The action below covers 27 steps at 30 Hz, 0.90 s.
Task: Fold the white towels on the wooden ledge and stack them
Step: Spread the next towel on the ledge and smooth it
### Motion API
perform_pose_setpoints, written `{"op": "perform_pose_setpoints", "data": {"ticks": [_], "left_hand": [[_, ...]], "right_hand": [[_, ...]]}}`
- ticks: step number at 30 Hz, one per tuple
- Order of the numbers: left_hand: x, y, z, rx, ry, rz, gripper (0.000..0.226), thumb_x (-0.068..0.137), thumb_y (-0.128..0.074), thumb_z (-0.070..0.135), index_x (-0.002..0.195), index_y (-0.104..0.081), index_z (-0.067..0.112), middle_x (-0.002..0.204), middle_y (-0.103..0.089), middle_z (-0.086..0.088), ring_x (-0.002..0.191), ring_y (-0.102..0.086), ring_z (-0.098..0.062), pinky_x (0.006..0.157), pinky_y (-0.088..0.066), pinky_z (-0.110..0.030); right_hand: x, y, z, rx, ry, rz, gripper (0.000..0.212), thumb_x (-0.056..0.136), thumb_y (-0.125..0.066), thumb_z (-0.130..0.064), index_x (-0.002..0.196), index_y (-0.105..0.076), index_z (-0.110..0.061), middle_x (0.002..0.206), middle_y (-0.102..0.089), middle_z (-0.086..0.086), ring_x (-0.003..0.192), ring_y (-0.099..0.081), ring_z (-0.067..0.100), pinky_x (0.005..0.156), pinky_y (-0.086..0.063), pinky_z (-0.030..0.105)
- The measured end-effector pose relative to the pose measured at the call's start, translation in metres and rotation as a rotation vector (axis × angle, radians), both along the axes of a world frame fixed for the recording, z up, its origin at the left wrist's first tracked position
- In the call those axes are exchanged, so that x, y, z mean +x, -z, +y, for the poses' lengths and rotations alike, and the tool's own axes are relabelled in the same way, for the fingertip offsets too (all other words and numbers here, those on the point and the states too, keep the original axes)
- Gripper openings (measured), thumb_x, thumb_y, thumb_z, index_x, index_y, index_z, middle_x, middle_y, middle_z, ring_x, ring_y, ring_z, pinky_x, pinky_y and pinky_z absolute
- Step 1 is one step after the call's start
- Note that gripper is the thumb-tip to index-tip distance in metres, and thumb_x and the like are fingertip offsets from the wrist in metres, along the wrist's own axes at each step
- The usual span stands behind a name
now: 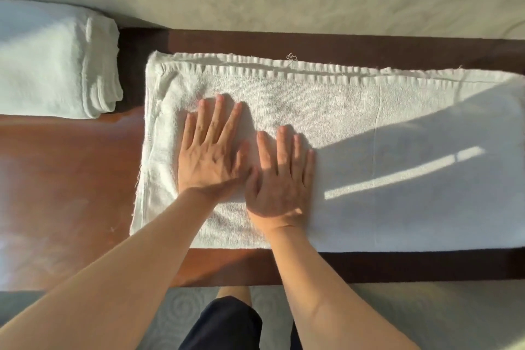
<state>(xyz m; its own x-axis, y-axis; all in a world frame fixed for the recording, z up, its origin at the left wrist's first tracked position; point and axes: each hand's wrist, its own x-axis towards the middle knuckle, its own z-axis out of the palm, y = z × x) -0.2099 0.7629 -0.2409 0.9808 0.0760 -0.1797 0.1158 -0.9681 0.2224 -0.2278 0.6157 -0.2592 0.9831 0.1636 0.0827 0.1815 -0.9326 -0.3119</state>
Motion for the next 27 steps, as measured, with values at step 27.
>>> {"op": "perform_pose_setpoints", "data": {"ticks": [27], "left_hand": [[0.048,-0.002,0.053,-0.011,-0.001,-0.067,0.063,0.106,-0.017,0.05,0.162,-0.01,0.024,0.17,-0.003,-0.005,0.156,0.004,-0.028,0.127,0.0,-0.047]], "right_hand": [[-0.006,-0.01,0.001,-0.152,-0.051,0.108,0.065,0.097,-0.038,-0.04,0.16,-0.026,-0.027,0.168,-0.016,0.007,0.156,-0.011,0.031,0.122,-0.017,0.059]]}}
